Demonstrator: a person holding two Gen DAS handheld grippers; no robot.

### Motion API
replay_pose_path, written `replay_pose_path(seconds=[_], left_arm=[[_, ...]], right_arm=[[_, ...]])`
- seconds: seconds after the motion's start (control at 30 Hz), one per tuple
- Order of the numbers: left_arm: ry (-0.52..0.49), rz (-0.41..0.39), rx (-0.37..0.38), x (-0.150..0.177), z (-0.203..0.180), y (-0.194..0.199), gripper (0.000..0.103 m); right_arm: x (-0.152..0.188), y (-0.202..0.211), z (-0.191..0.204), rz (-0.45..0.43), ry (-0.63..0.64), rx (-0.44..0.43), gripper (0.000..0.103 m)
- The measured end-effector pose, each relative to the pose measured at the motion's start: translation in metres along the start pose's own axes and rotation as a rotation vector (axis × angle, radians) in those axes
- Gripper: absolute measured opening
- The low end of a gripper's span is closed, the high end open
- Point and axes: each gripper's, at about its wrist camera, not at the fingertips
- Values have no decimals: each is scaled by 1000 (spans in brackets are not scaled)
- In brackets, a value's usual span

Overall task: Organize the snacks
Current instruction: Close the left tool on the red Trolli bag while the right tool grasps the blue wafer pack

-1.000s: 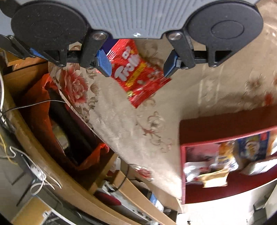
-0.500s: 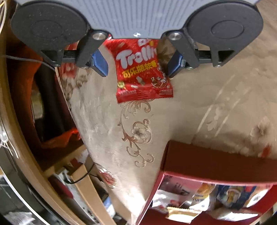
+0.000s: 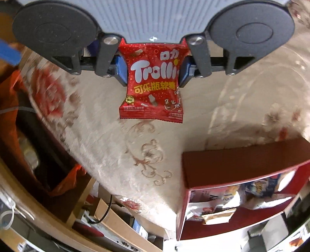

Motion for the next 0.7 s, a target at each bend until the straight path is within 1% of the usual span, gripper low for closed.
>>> replay_pose_path(seconds=[0.33,0.47,0.57,0.7], left_arm=[[-76,-2,-28,28,35,16,52],[-102,-6,-28,38,51,24,52],[-139,-13,-41,48,61,31,52],[-128,-18,-12,57,79,39,52]], right_arm=[[3,-9,22,41,47,29,84],[11,-13,29,70,57,43,85],[20,-15,33,99,49,27,85],[33,-18,39,149,9,-5,86]])
Point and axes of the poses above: each gripper's, at about its wrist camera, not at the fingertips, and y roughly against the way its jaws point, z to its left, x to its underside, and after that the axes turned 4 degrees about -y, right-handed
